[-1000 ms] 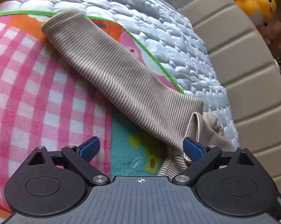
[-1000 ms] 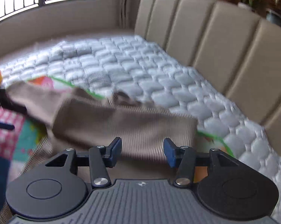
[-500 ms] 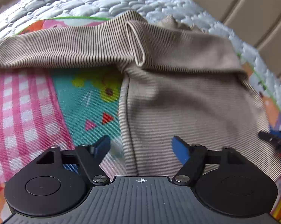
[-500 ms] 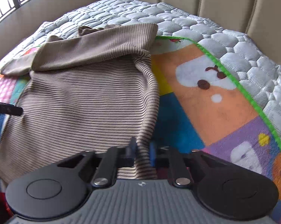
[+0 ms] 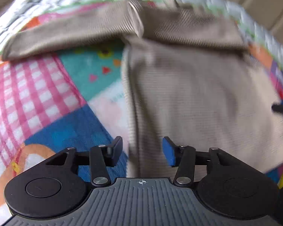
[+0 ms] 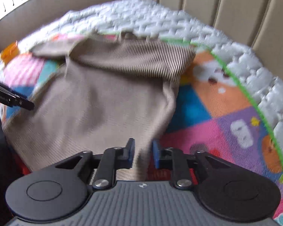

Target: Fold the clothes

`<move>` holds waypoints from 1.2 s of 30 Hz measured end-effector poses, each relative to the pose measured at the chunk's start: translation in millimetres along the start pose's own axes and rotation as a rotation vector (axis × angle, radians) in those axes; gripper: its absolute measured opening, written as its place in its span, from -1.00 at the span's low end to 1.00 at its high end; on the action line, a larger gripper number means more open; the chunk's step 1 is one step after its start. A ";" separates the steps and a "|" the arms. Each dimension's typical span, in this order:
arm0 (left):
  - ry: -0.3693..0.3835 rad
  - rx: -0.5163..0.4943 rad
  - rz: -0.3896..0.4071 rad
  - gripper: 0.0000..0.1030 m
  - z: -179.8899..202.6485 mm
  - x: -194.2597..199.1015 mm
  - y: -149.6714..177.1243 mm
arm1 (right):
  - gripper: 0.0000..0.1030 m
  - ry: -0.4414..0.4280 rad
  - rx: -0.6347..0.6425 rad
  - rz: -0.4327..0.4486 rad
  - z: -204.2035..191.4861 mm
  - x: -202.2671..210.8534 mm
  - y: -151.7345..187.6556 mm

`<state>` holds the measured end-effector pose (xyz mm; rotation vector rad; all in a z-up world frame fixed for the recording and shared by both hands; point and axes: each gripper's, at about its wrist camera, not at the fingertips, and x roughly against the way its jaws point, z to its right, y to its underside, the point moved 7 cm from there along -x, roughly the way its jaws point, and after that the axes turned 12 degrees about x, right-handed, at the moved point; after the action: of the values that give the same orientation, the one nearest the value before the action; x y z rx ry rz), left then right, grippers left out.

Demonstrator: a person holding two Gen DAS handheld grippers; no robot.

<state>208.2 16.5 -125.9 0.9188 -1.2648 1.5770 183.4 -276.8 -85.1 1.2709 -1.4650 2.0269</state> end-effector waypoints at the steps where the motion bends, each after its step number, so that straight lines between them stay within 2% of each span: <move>1: 0.022 0.015 0.033 0.02 2.5 0.2 -13.2 | -0.22 0.014 -0.036 0.038 0.3 4.3 -8.5; 3: 0.067 0.046 0.098 0.02 7.4 0.9 -39.7 | -0.12 0.020 -0.126 0.085 2.9 5.2 -23.8; 6: 0.133 0.092 0.196 0.02 14.5 2.7 -79.5 | -0.07 -0.013 -0.263 0.114 -3.1 0.1 -36.0; 9: 0.191 0.132 0.288 0.16 21.8 3.4 -119.1 | 0.12 -0.056 -0.334 0.137 -16.0 -6.3 -39.9; 11: 0.127 0.103 0.267 0.24 32.2 -20.5 -135.8 | 0.28 -0.022 -0.284 0.150 -19.2 -11.0 -40.2; 13: 0.063 0.081 0.234 0.24 40.0 -44.6 -146.8 | 0.53 0.038 -0.223 0.160 -17.8 -16.1 -41.2; 15: 0.029 0.042 0.226 0.22 41.9 -59.9 -147.0 | 0.72 0.085 -0.195 0.175 -5.3 -22.8 -45.9; 16: 0.017 0.016 0.232 0.17 42.5 -65.3 -146.3 | 0.81 0.107 -0.183 0.187 4.8 -27.4 -51.1; 18: -0.017 -0.076 0.276 -0.11 49.7 -65.4 -146.3 | 0.88 0.183 -0.165 0.216 29.4 -39.5 -62.8; 19: -0.047 -0.127 0.303 -0.53 54.8 -63.3 -146.7 | 0.88 0.219 -0.170 0.226 42.2 -46.0 -67.5; 20: -0.064 -0.175 0.328 -0.72 61.0 -60.0 -147.8 | 0.88 0.245 -0.221 0.224 55.9 -53.9 -68.9; 23: -0.066 -0.311 0.456 -0.77 87.6 -33.7 -154.5 | 0.88 0.220 -0.427 0.208 80.1 -70.3 -60.4; 24: -0.046 -0.345 0.524 -0.77 97.8 -18.5 -159.6 | 0.88 0.196 -0.453 0.198 80.9 -73.6 -55.0; 26: -0.002 -0.389 0.648 -0.77 114.2 9.2 -168.9 | 0.88 0.199 -0.427 0.174 77.9 -77.8 -49.2; 28: 0.007 -0.406 0.694 -0.76 118.5 15.4 -177.4 | 0.88 0.242 -0.355 0.178 71.6 -77.8 -52.2; 31: -0.043 -0.355 0.588 -0.72 96.9 -26.5 -182.6 | 0.88 0.285 -0.269 0.198 61.7 -75.0 -58.5; 33: -0.102 -0.325 0.512 -0.55 75.9 -58.5 -181.0 | 0.90 0.297 -0.239 0.205 57.0 -73.5 -60.8; 34: -0.139 -0.314 0.480 -0.38 64.2 -72.8 -179.2 | 0.90 0.294 -0.237 0.205 56.4 -73.9 -61.4; 36: -0.171 -0.279 0.482 -0.16 42.1 -74.5 -178.4 | 0.91 0.288 -0.231 0.204 55.1 -74.8 -62.5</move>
<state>401.9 -23.6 -129.3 0.6058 -1.8795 1.6431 293.4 -283.0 -105.2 0.7306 -1.6812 1.9903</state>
